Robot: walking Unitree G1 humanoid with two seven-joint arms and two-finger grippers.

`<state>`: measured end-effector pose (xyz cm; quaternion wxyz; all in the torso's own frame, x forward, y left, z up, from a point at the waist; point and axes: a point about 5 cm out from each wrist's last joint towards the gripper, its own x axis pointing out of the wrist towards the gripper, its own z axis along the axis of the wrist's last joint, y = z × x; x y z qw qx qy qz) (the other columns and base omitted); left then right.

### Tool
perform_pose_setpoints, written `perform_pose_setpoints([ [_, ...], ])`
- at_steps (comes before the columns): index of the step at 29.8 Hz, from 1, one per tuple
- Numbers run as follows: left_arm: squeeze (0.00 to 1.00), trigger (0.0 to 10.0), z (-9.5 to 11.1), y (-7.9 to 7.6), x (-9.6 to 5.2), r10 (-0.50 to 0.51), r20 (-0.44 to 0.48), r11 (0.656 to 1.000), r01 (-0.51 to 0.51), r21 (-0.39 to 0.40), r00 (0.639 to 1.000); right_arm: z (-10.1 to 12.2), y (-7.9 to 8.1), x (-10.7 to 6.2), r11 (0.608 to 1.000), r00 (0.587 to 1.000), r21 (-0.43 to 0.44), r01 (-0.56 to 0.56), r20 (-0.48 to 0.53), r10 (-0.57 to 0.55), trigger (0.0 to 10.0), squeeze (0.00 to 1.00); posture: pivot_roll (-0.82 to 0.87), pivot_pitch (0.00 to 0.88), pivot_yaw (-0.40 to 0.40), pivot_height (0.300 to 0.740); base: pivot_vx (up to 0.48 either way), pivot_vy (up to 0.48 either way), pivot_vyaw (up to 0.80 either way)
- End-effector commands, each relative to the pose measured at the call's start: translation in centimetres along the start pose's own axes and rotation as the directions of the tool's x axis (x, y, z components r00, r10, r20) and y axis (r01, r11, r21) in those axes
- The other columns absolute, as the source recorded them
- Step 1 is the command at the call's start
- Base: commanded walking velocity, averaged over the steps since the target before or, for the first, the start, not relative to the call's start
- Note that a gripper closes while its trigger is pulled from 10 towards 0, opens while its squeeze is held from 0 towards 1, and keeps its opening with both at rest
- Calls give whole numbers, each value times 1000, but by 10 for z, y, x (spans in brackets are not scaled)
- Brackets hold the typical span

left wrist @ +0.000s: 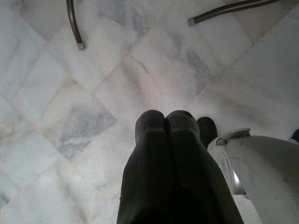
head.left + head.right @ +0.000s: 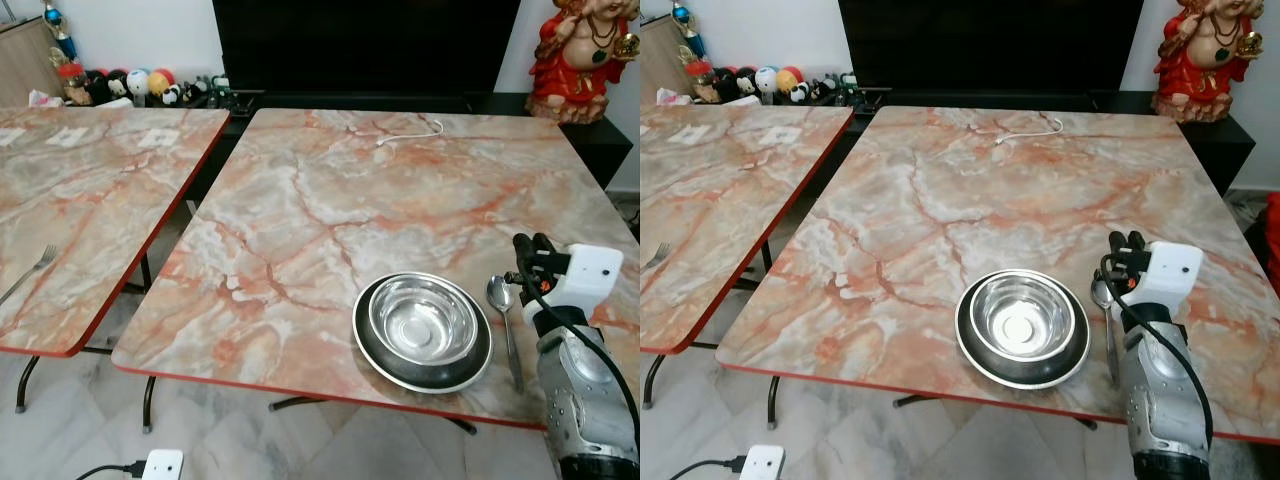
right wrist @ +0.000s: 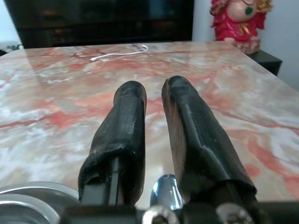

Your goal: Setting the table

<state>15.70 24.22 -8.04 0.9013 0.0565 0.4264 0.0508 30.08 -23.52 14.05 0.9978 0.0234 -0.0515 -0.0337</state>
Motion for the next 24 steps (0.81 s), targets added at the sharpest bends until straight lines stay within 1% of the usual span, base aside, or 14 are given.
perform_pose_setpoints([
  [1,0,10000,-10,8,-3,16,-43,1000,-16,-6,999,4,12,2,999,999,2,-45,29,45,10000,0,-51,0,31,740,0,480,0],
  [4,0,10000,-11,13,-5,16,-47,1000,-16,0,999,3,17,2,999,999,38,-21,41,19,10000,0,-51,0,38,740,0,480,0],
  [6,0,10000,-12,15,-5,16,-48,1000,-16,2,999,2,19,1,999,999,36,-24,44,22,10000,0,-50,0,38,740,0,480,0],
  [9,0,10000,-15,22,-7,26,-55,1000,-26,0,998,2,25,1,998,998,42,-38,55,35,10000,0,-46,0,37,740,0,480,0],
  [11,0,10000,-17,24,-8,29,-59,1000,-29,-1,998,2,26,1,998,998,40,-39,57,37,10000,0,-45,0,36,740,0,480,0],
  [12,0,10000,-17,24,-8,30,-60,1000,-30,-1,998,2,26,2,998,998,41,-39,58,36,10000,0,-45,0,36,740,0,480,0],
  [14,0,10000,-17,14,-7,21,-58,1000,-21,0,998,3,25,3,999,998,47,-20,61,17,10000,0,-44,0,37,740,0,480,0],
  [17,0,10000,-17,12,-6,17,-57,1000,-17,2,998,3,25,3,999,998,50,-16,63,13,10000,0,-44,0,37,740,0,480,0],
  [24,0,10000,-16,9,-6,11,-54,1000,-11,2,998,4,35,4,998,997,51,-32,76,28,10000,0,-41,0,37,740,0,480,0],
])
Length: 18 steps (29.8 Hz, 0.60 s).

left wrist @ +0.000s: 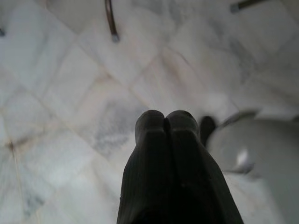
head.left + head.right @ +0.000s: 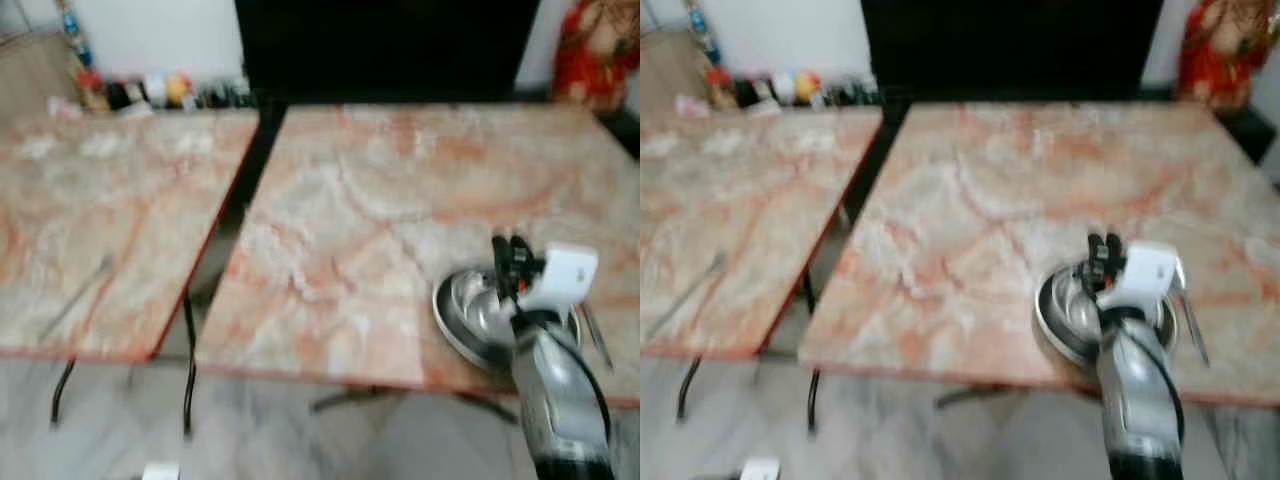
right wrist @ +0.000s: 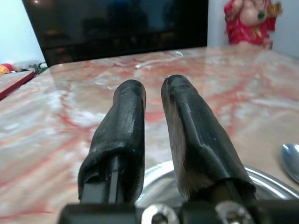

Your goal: Setting the table

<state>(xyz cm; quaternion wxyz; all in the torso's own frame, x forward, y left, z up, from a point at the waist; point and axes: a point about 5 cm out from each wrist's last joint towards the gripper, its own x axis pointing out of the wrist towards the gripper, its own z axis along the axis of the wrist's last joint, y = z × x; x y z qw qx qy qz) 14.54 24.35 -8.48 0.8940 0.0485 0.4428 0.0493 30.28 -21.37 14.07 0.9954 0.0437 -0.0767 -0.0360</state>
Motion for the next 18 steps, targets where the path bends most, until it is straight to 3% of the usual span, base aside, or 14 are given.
perform_pose_setpoints([
  [1,0,10000,-4,7,-2,22,-17,1000,-22,12,1000,4,14,3,999,999,11,-37,28,37,10000,0,-42,0,37,740,0,480,0],
  [18,0,10000,1,8,-1,28,8,1000,-28,2,1000,4,23,6,999,999,14,-47,29,46,10000,0,-31,0,29,740,0,480,0],
])
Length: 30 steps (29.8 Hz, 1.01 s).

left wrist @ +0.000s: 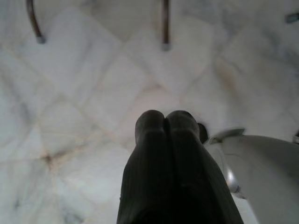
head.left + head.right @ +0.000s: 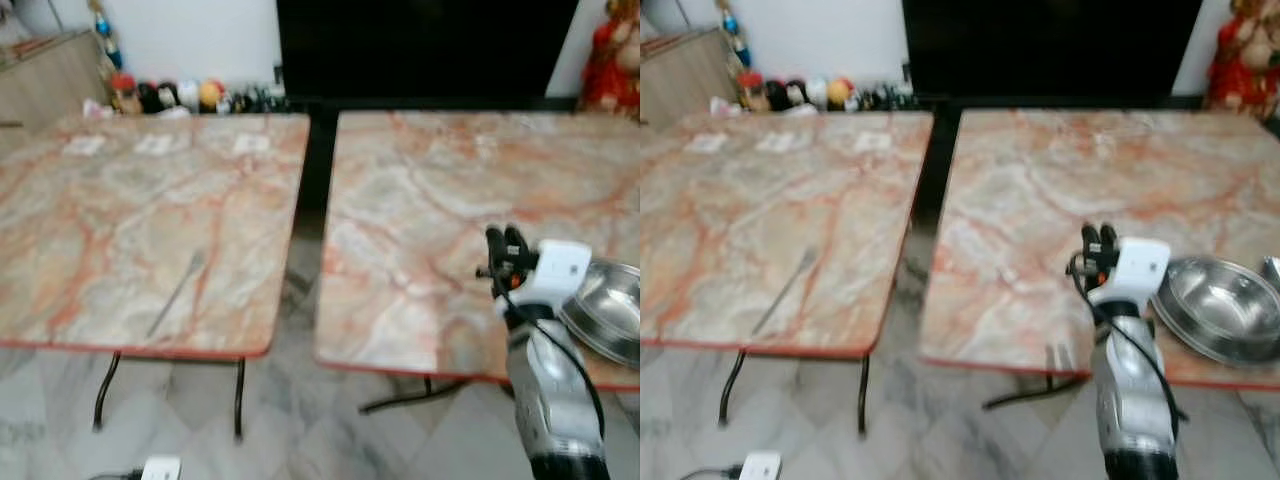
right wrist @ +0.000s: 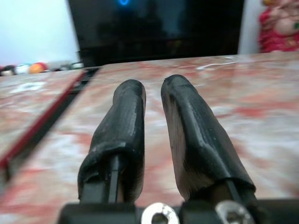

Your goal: Setting the table

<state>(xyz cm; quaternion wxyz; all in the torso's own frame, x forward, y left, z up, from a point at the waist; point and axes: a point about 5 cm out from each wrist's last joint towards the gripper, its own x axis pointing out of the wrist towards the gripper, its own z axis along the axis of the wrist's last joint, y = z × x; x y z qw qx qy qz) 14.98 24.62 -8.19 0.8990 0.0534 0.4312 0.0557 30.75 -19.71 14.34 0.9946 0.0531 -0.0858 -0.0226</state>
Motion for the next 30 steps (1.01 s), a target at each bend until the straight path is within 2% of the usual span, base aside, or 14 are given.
perform_pose_setpoints([
  [1,0,10000,-4,5,-2,11,-16,1000,-11,1,1000,3,6,3,1000,1000,-6,-23,11,23,10000,0,-31,0,30,740,0,480,0],
  [15,0,10000,-3,8,-2,22,-3,1000,-22,-11,1000,-3,15,3,999,999,5,-34,-14,34,10000,0,-15,10,31,740,0,480,0],
  [30,0,10000,-3,8,-2,22,2,1000,-22,-12,1000,-7,15,3,1000,999,12,-23,-27,23,10000,0,-7,0,30,740,0,480,0],
])
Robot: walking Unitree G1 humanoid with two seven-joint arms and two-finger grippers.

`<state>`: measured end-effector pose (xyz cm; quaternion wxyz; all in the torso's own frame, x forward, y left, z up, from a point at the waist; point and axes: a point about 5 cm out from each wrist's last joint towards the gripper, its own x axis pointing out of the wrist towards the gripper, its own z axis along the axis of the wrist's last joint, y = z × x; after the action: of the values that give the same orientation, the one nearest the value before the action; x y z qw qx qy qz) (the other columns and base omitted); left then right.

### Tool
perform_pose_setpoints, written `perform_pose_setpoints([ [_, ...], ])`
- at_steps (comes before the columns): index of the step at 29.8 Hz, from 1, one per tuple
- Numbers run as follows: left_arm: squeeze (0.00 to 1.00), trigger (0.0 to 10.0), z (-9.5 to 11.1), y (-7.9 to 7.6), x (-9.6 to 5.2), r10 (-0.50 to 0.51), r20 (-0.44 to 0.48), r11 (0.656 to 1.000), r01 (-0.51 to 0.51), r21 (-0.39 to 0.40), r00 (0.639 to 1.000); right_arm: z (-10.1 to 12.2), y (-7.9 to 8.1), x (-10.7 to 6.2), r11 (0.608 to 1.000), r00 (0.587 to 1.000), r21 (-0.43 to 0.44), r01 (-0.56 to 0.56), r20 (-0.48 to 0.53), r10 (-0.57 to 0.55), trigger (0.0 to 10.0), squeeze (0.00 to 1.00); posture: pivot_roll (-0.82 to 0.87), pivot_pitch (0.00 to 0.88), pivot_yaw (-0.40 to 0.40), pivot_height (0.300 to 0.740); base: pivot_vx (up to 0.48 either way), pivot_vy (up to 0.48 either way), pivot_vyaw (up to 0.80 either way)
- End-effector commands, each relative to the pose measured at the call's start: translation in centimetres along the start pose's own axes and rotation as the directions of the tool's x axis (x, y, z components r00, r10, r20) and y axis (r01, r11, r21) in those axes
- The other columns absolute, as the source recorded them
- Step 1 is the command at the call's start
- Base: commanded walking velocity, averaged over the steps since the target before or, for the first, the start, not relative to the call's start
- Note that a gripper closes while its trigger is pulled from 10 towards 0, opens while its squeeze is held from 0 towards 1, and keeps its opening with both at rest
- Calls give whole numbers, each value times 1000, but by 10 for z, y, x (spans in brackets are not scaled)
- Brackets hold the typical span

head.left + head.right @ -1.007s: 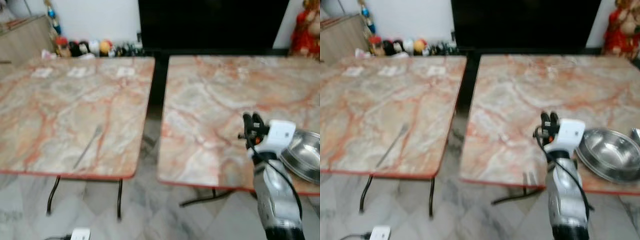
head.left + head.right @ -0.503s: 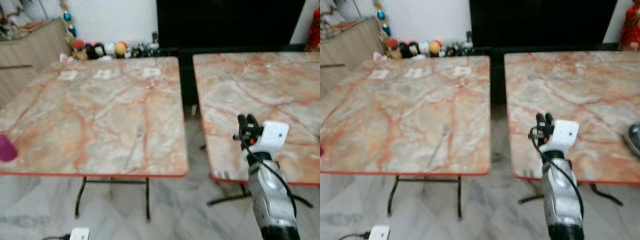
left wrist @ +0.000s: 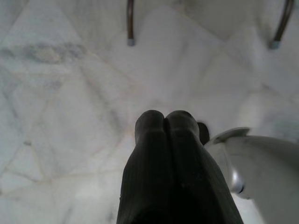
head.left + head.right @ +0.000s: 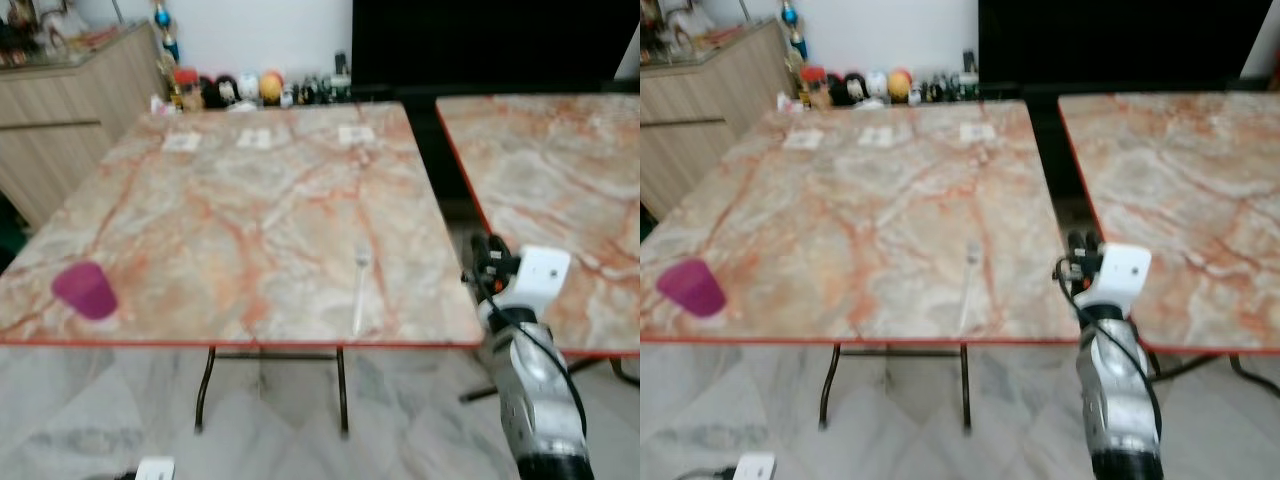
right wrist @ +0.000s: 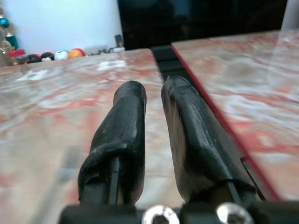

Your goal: Setting the table

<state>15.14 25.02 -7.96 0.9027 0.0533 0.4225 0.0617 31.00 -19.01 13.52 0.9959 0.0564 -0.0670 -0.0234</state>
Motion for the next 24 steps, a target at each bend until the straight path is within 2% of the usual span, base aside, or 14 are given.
perform_pose_setpoints([
  [1,0,10000,-6,4,-2,11,-17,1000,-12,-5,1000,2,9,2,1000,1000,7,-30,11,30,10000,0,-6,0,30,740,0,480,0],
  [4,0,10000,-6,4,-2,15,-16,1000,-15,-4,1000,2,10,3,999,999,6,-32,9,32,10000,0,-4,0,29,740,0,410,0],
  [18,0,10000,-2,3,-2,-8,5,1000,7,29,1000,0,8,3,1000,1000,10,-22,3,22,10000,0,-3,0,31,740,0,-34,0],
  [19,0,10000,-1,2,-1,-10,9,999,10,31,1000,0,8,3,1000,1000,11,-22,2,22,10000,67,-3,0,31,740,0,-281,0],
  [20,0,10000,-1,2,-1,-10,9,999,10,31,1000,0,8,3,1000,1000,11,-22,2,22,10000,67,-3,0,31,740,0,-281,0],
  [22,0,10000,0,0,-1,-12,16,999,12,33,1000,-1,7,3,1000,1000,14,-22,1,22,10000,608,-3,0,31,740,0,-337,0],
  [23,0,10000,0,0,-1,-12,16,999,12,33,1000,-1,7,3,1000,1000,14,-22,1,22,10000,608,-3,0,31,740,0,-337,0],
  [24,0,10000,0,0,-1,-10,18,1000,9,30,1000,-1,7,2,1000,1000,19,-23,-1,23,10000,1000,-1,0,29,740,0,-285,0],
])
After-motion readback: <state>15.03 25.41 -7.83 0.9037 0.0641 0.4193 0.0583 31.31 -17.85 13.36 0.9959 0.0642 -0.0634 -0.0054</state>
